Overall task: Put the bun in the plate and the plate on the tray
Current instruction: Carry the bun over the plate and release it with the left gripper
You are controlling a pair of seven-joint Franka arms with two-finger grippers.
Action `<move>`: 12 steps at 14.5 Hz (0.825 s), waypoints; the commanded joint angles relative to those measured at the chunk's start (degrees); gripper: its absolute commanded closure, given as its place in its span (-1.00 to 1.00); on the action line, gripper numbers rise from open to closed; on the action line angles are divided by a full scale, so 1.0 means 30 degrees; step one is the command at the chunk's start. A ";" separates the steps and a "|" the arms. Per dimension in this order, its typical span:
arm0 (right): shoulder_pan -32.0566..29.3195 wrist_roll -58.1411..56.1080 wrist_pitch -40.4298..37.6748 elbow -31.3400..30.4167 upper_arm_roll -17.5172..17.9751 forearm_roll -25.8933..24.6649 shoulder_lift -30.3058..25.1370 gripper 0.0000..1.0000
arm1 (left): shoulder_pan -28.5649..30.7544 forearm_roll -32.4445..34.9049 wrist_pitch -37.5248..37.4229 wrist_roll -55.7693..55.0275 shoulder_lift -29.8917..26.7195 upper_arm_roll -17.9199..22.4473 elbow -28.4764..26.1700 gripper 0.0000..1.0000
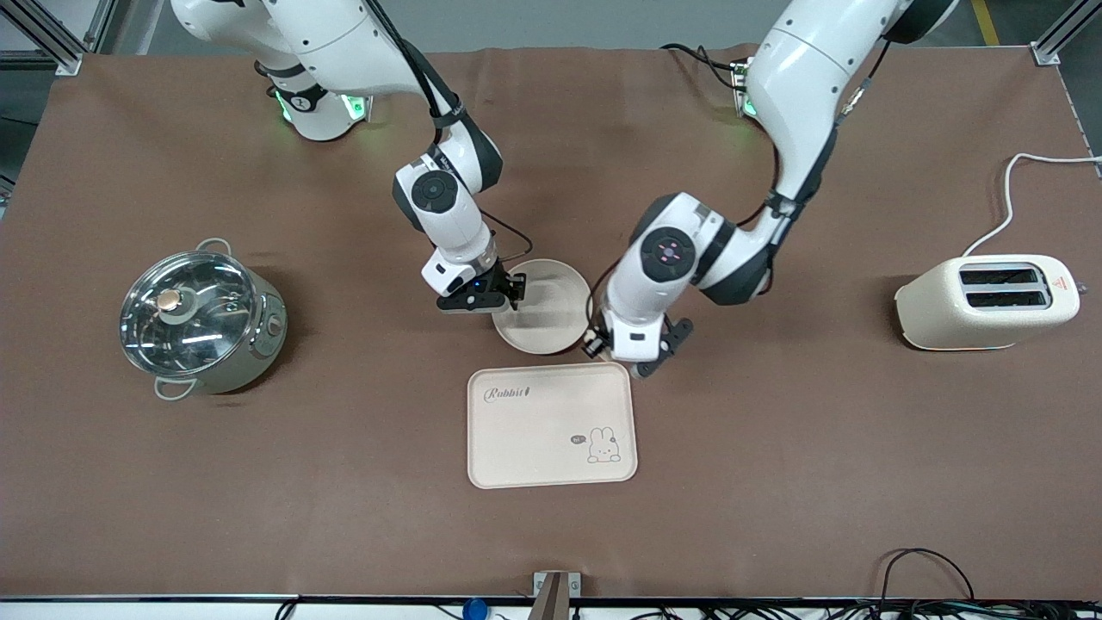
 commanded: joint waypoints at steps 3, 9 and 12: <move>-0.0016 -0.0175 0.0285 -0.0312 -0.0084 -0.0030 -0.0156 0.99 | -0.1524 -0.0042 -0.0136 -0.3048 0.0804 0.0062 0.0565 0.43; -0.0163 -0.0437 0.0285 -0.0312 -0.0084 -0.0030 -0.0156 0.99 | -0.2202 0.0074 -0.0135 -0.4310 0.0719 0.0091 0.0536 -1.00; -0.0338 -0.0527 0.0198 -0.0283 -0.0084 -0.0030 -0.0185 0.99 | -0.2028 0.0251 -0.0629 -0.4373 -0.0009 0.0091 0.0828 -1.00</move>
